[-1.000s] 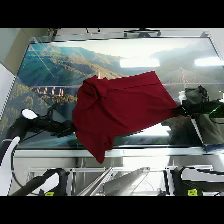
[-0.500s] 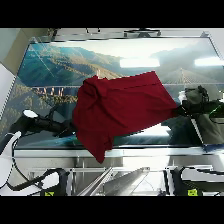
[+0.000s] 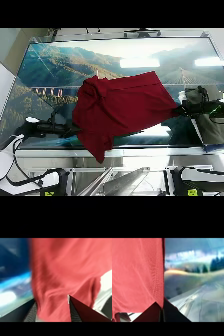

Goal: Fold the shirts.

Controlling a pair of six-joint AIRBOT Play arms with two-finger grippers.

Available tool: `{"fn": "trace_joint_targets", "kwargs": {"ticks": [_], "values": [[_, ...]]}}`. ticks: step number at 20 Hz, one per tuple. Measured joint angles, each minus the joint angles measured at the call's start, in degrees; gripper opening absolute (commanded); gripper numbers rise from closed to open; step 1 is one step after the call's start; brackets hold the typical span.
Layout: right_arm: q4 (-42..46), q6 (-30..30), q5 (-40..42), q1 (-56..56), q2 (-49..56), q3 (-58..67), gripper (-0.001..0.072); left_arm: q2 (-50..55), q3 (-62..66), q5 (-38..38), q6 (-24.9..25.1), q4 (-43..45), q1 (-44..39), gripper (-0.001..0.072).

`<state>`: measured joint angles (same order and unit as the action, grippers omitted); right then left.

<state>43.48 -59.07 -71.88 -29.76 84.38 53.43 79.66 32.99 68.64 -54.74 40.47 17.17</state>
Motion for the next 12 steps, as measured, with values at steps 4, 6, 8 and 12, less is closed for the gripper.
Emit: {"fn": "trace_joint_targets", "kwargs": {"ticks": [4, 6, 8, 12], "values": [[-0.17, 0.0, -0.44, -0.02, 0.0, 0.0, 0.0018, 3.17, -0.2, -0.33, 3.34, -4.83, -3.56, 0.0337], [-0.17, -0.02, -0.46, -0.02, 0.0, 0.0, 0.0018, 3.98, -0.33, -1.05, 4.09, -4.83, -4.28, 0.0043], [-0.17, -0.02, -0.66, -0.02, 0.0, 0.0, 0.0019, 4.31, -0.35, 0.04, 4.46, -4.81, -4.44, 0.0029], [-0.15, -0.2, -2.16, -0.02, 0.0, 0.0, 0.0018, 4.5, -0.33, 1.95, 4.94, -6.12, -3.3, 0.003]]}}
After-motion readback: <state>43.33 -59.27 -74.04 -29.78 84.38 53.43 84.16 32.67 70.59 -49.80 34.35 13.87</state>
